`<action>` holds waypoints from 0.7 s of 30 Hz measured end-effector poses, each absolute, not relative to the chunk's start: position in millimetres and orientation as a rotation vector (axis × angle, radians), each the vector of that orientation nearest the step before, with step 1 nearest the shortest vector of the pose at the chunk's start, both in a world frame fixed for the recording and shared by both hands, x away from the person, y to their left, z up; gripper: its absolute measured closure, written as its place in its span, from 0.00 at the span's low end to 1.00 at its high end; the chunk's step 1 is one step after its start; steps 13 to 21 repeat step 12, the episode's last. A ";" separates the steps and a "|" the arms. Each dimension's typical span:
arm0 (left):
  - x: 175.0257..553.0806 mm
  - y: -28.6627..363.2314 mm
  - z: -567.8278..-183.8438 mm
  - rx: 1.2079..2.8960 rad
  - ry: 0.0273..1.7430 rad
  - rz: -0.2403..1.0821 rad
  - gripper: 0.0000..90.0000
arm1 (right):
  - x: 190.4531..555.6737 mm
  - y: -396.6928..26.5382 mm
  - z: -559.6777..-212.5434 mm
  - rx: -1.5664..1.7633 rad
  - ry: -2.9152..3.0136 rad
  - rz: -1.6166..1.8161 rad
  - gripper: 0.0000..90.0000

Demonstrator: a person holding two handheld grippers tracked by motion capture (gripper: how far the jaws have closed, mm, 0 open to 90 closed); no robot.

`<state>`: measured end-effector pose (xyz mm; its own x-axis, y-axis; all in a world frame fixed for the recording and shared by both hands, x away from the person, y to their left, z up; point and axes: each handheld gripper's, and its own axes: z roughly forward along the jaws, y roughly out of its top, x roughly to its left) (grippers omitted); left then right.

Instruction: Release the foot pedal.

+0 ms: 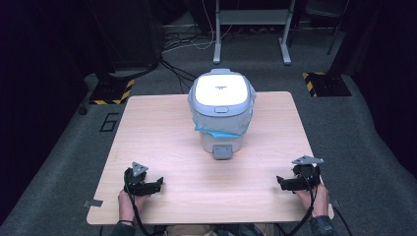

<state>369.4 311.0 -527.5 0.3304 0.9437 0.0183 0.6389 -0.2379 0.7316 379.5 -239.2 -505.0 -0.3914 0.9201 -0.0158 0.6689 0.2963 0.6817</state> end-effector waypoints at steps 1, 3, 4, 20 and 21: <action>369.2 314.3 -529.3 1.958 1.395 0.613 0.13 | 378.5 -242.4 -513.2 1.448 2.144 0.828 0.00; 369.6 317.4 -530.6 1.937 1.406 0.620 0.13 | 378.7 -244.3 -520.7 1.491 2.109 0.818 0.00; 369.6 317.4 -530.6 1.937 1.406 0.620 0.12 | 378.7 -244.3 -520.7 1.491 2.109 0.818 0.00; 370.8 317.9 -531.1 1.929 1.416 0.623 0.12 | 377.2 -251.5 -529.5 1.472 2.069 0.873 0.00; 370.8 317.9 -531.1 1.929 1.416 0.623 0.12 | 377.2 -251.5 -529.5 1.472 2.069 0.873 0.00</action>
